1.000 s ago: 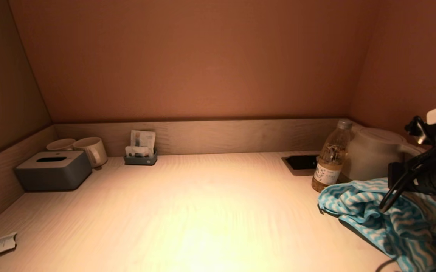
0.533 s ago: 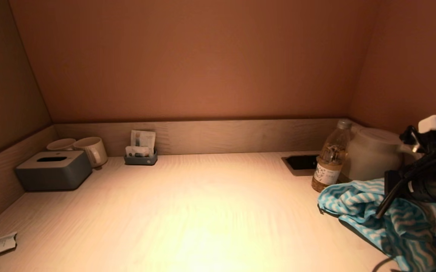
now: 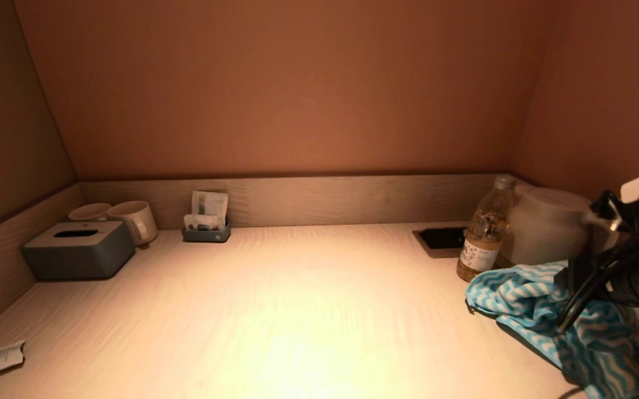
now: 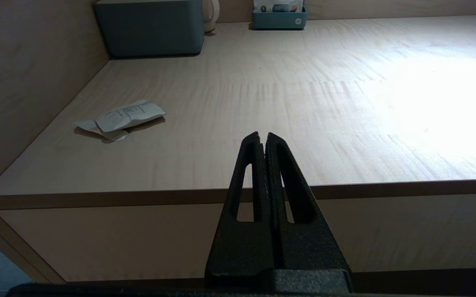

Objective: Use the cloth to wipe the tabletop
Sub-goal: Pick up the tablecloth

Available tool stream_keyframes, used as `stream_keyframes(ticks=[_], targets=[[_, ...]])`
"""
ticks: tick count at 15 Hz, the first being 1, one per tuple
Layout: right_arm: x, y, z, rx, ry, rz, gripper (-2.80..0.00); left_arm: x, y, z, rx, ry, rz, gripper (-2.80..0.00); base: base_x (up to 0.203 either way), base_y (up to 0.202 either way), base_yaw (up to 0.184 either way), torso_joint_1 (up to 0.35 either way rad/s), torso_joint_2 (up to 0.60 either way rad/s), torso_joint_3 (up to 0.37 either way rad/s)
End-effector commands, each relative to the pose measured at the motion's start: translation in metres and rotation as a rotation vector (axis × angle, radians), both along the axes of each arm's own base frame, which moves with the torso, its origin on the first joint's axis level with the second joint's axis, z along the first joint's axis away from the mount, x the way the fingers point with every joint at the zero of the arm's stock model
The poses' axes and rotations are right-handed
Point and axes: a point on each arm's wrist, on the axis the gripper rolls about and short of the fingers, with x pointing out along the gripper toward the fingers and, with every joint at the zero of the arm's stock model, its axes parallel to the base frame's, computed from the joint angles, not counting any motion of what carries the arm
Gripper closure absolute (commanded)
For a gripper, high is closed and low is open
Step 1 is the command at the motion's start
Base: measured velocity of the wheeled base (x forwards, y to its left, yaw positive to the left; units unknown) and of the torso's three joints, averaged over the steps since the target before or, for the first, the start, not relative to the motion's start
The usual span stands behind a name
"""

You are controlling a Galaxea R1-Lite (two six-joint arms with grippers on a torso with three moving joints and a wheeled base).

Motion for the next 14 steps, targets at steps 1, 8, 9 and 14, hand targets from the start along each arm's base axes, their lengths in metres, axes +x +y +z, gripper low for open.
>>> stream_keyframes(ticks=[1, 8, 9, 14], targets=[[0.001, 0.0, -0.009, 0.007, 0.032, -0.002, -2.8, 0.0, 0.0, 0.0, -0.001, 0.0, 0.001, 0.0, 0.0, 0.0, 0.0, 0.0, 0.0, 0.0], [0.021, -0.004, -0.04, 0.097, 0.125, -0.026, -2.8, 0.0, 0.0, 0.0, -0.001, 0.0, 0.001, 0.0, 0.0, 0.0, 0.0, 0.0, 0.0, 0.0], [0.026, -0.006, -0.049, 0.113, 0.139, -0.033, -2.8, 0.0, 0.0, 0.0, -0.001, 0.0, 0.001, 0.0, 0.0, 0.0, 0.0, 0.0, 0.0, 0.0], [0.046, -0.019, -0.074, 0.121, 0.121, -0.07, -2.8, 0.0, 0.0, 0.0, -0.001, 0.0, 0.001, 0.0, 0.0, 0.0, 0.0, 0.0, 0.0, 0.0]])
